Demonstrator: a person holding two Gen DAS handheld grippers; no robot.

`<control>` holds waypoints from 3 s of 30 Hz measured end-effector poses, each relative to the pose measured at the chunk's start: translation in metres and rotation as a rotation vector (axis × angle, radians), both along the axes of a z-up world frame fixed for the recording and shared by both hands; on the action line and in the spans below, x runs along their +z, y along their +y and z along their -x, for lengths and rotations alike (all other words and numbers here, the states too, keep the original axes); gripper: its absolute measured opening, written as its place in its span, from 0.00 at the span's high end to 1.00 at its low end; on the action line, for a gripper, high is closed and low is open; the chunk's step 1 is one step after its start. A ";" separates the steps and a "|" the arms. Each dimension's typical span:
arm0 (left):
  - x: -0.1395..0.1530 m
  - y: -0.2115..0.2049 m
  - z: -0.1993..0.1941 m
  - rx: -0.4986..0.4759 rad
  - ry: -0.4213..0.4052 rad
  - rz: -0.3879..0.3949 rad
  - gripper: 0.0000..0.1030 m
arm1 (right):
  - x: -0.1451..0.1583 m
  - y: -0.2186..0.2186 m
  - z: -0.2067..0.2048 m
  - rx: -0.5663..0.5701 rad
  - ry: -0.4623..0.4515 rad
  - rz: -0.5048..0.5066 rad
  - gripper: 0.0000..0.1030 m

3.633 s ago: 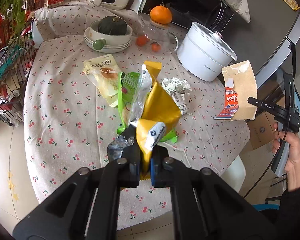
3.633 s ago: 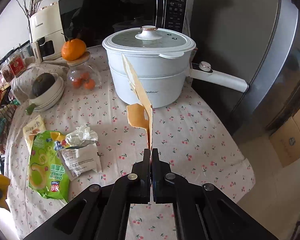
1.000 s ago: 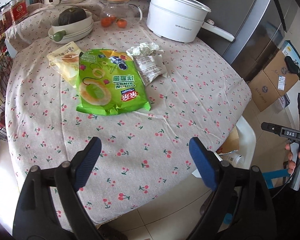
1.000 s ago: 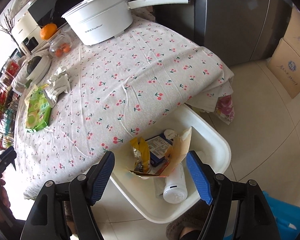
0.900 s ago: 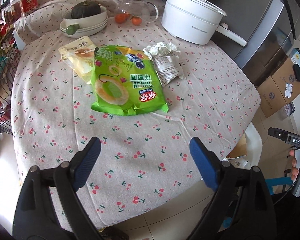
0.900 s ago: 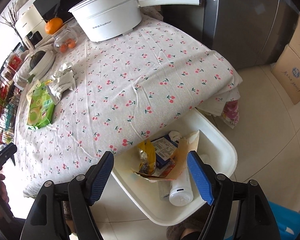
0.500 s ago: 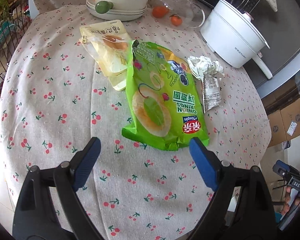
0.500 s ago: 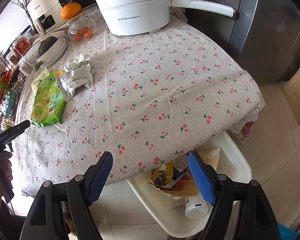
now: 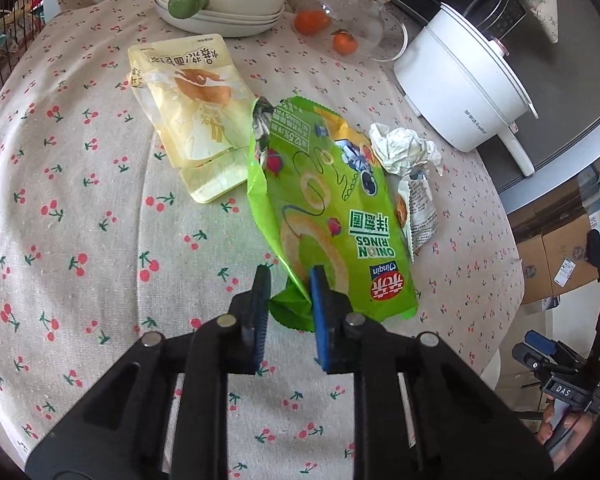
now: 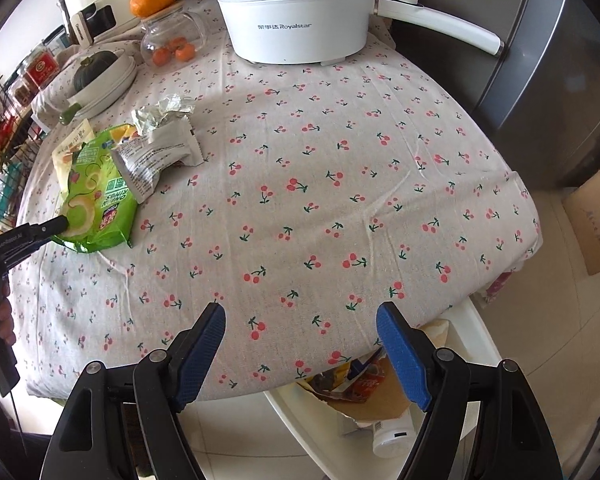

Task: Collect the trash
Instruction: 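Grasp the green onion-ring chip bag with the left gripper, then grasp the crumpled white tissue with the right gripper while the left holds the chip bag, then carry the chip bag and tissue over the white bin and release both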

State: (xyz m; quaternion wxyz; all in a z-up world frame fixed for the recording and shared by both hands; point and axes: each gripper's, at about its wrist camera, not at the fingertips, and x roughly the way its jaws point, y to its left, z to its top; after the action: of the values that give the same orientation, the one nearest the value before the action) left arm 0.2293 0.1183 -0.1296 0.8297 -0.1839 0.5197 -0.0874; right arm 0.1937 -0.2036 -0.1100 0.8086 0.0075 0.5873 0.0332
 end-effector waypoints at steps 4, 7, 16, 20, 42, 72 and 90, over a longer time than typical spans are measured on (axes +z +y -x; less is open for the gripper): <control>0.021 -0.005 0.014 -0.061 -0.053 -0.030 0.80 | -0.003 0.008 -0.006 0.002 0.004 -0.001 0.23; 0.039 -0.004 0.029 -0.086 -0.087 -0.069 0.80 | -0.006 0.018 -0.008 0.010 0.011 -0.007 0.22; 0.080 0.030 0.064 -0.052 -0.202 -0.142 0.94 | 0.002 0.065 -0.038 0.069 0.004 -0.043 0.22; 0.081 0.043 0.066 -0.034 -0.198 -0.127 0.95 | 0.005 0.100 -0.074 0.107 -0.030 -0.044 0.21; 0.097 0.073 0.076 0.053 -0.243 -0.098 0.95 | -0.039 0.178 -0.183 0.139 -0.062 -0.081 0.63; 0.124 -0.087 0.118 -0.309 -0.332 0.027 0.96 | 0.076 -0.023 0.033 0.003 -0.216 -0.122 0.64; 0.086 -0.280 0.140 -0.824 -0.439 -0.108 0.95 | 0.072 -0.168 0.108 -0.210 -0.234 -0.115 0.64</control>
State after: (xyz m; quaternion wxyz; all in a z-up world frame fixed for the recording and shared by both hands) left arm 0.0891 -0.1621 -0.0439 0.8245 0.1039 0.3655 -0.4193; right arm 0.0856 -0.3712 -0.0381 0.8688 0.1110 0.4823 -0.0172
